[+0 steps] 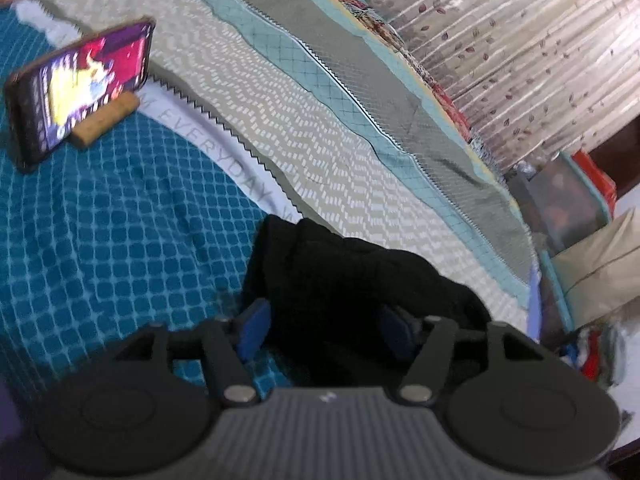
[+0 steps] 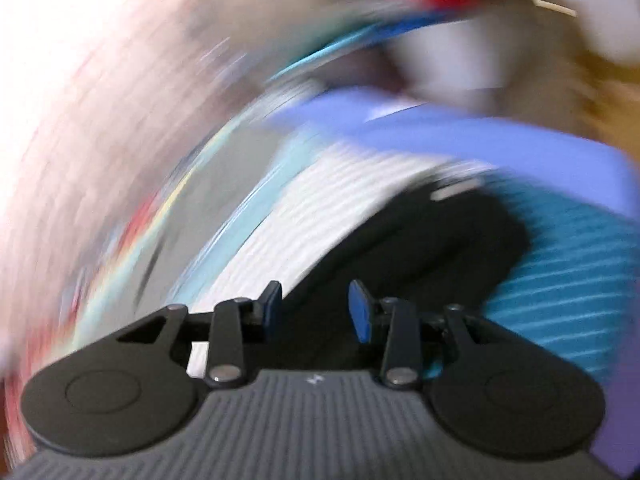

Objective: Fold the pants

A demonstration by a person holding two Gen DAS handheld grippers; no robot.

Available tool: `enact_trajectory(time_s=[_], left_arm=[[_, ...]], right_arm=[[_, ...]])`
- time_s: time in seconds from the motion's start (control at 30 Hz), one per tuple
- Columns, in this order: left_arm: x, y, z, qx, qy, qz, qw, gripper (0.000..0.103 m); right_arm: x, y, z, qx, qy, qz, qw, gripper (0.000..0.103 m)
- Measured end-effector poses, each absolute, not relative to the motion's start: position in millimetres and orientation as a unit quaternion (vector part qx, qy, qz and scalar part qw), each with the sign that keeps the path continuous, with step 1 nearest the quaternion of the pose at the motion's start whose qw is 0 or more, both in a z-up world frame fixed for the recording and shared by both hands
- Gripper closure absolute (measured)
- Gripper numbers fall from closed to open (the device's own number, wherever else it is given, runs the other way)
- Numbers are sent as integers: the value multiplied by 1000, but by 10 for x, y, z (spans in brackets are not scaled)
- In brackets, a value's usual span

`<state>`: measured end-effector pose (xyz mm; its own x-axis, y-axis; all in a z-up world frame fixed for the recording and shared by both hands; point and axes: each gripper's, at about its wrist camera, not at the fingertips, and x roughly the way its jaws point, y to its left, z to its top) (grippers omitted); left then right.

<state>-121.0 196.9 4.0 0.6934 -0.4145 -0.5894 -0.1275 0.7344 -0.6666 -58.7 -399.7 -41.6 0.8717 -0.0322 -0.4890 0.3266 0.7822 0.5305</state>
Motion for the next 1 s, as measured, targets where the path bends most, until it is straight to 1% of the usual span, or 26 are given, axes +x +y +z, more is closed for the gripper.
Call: enact_trajectory(time_s=[0.07,0.17,0.27,0.3,0.4,0.5,0.53,0.57,0.6,0.63,0.7,0.73,0.83,0.9,1.0], left_arm=[[-1254,2003,17,-374,380,-87,842,41],[-1276,2079,-8,-410,376,-92,826,40],[-1293,2130,-18,-443,366,-98,813,32],[-1286,2124,-12,-448,363,-102,811,30],[-1208,2034,8,-451,363,-121,807,26],[-1032,1899,-51,-458,383,-132,791,9],[-960,1862,-90,-463,389,-136,785,9],[-886,1828,-128,-466,393,-140,780,10],[-810,1796,-162,-467,396,-139,779,23],[-730,1770,-195,-468,401,-138,776,50],[-632,1734,-233,-477,406,-156,764,75],[-629,1717,-222,-476,401,-166,765,84],[-748,1680,-114,-428,393,-183,793,84],[-861,1674,-120,-403,401,-193,800,84],[-1028,1604,-284,-353,443,-179,804,79]], right_arm=[[-339,-3343,-408,220,281,-7,934,61],[-79,-2406,-467,93,323,121,934,61],[77,-1715,-560,-24,340,198,919,55],[130,-1536,-602,-54,343,216,912,52],[353,-1160,-707,-109,359,253,892,52],[408,-882,-794,-162,357,258,883,52],[458,-847,-824,-174,356,251,883,53],[493,-823,-841,-183,356,246,883,54],[519,-812,-845,-187,355,245,883,62],[527,-890,-854,-189,351,245,884,95],[475,-961,-726,-199,327,226,896,99],[435,-1042,-643,-197,314,226,901,99],[245,-1249,-390,-171,295,226,913,99],[63,-1381,-311,-158,296,236,912,99],[-118,-1429,-510,-161,349,250,889,98]])
